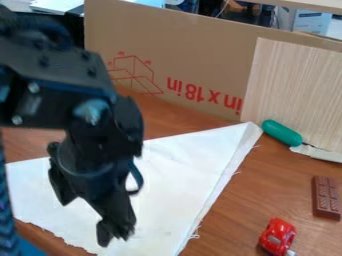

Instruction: Unfold the cloth from bottom left to top right

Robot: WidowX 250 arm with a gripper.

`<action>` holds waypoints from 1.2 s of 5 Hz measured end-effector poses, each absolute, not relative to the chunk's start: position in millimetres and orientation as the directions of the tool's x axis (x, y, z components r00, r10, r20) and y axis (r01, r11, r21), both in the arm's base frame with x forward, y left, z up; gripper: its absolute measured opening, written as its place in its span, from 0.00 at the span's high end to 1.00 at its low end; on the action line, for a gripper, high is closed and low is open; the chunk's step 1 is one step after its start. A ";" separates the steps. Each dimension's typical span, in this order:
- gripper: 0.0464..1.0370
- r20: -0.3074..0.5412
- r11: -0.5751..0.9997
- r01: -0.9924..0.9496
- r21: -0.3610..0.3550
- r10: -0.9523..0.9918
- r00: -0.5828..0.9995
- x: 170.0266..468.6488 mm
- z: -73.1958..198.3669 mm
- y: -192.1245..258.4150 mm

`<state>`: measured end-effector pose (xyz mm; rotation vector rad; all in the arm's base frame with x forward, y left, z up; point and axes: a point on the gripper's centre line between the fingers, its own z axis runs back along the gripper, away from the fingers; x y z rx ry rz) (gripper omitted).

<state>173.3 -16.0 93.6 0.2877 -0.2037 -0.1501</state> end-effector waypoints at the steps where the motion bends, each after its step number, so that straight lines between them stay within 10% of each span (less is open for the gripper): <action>1: 0.04 0.174 0.923 0.111 0.367 -0.185 0.967 173.1 75.4 -33.9; 6: 0.04 0.153 0.886 0.086 0.455 -0.173 0.973 190.0 13.7 -70.2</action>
